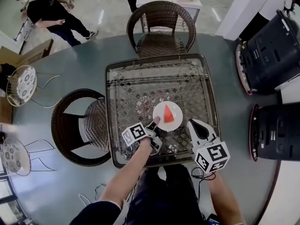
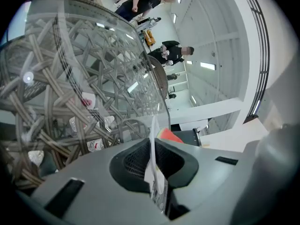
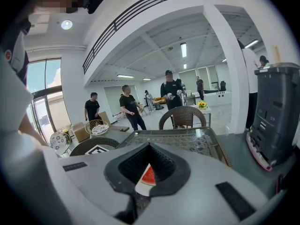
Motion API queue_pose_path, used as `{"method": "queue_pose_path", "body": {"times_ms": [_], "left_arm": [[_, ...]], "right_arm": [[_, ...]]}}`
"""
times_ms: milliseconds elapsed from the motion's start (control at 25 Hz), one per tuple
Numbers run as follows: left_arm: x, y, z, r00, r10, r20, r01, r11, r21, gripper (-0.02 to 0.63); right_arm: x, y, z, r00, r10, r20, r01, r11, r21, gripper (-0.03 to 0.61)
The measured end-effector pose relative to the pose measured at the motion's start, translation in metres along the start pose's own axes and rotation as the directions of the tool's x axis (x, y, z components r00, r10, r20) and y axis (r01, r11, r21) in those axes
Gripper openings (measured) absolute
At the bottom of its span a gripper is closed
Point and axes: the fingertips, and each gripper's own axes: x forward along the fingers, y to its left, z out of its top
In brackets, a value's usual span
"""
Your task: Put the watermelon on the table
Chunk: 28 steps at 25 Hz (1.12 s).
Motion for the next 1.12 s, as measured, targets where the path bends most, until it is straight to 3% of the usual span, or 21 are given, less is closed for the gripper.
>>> {"method": "queue_pose_path", "body": {"times_ms": [480, 1120], "left_arm": [[0.007, 0.007, -0.003, 0.999, 0.032, -0.002, -0.032, 0.999, 0.012, 0.020], [0.008, 0.011, -0.006, 0.989, 0.151, 0.000, -0.150, 0.987, 0.057, 0.018]], "right_arm": [[-0.002, -0.009, -0.003, 1.000, -0.007, -0.002, 0.007, 1.000, 0.007, 0.000], [-0.008, -0.015, -0.002, 1.000, -0.003, 0.010, 0.002, 1.000, 0.021, 0.000]]}}
